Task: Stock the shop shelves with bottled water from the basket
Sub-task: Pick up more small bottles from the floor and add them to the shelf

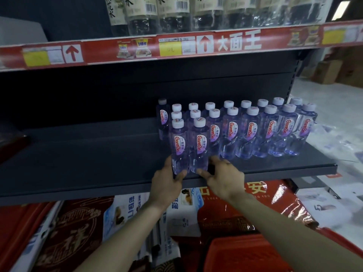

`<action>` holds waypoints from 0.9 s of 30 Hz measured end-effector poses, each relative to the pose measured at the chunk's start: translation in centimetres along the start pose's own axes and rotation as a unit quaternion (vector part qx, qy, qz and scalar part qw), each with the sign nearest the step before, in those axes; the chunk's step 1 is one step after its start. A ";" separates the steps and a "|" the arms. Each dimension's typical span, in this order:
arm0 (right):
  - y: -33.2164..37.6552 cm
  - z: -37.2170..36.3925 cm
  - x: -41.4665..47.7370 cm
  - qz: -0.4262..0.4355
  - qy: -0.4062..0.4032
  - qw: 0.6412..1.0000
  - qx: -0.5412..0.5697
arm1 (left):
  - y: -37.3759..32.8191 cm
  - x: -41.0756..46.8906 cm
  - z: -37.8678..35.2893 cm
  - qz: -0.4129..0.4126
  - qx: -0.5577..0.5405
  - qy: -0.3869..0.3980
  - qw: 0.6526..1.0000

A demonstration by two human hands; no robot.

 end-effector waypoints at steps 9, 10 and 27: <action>-0.7 -0.7 -0.5 -0.014 -0.031 0.999 0.016 | -0.4 -0.3 -0.1 0.006 0.023 -0.016 1.000; -0.7 -0.7 -0.5 -0.021 -0.028 0.999 0.016 | -0.4 -0.3 -0.1 0.008 0.025 -0.020 0.999; -0.3 -2.6 -5.5 -0.021 0.032 0.998 0.050 | -1.2 -4.3 2.5 0.114 -0.034 0.035 0.992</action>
Point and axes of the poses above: each hand's wrist, its own x-axis towards the middle knuckle, its own z-axis out of the back of the hand, y = z × x, the point moved 10 cm from there along x, towards the middle knuckle, and after that the axes turned 14 degrees about -z, right-handed, at the moved point
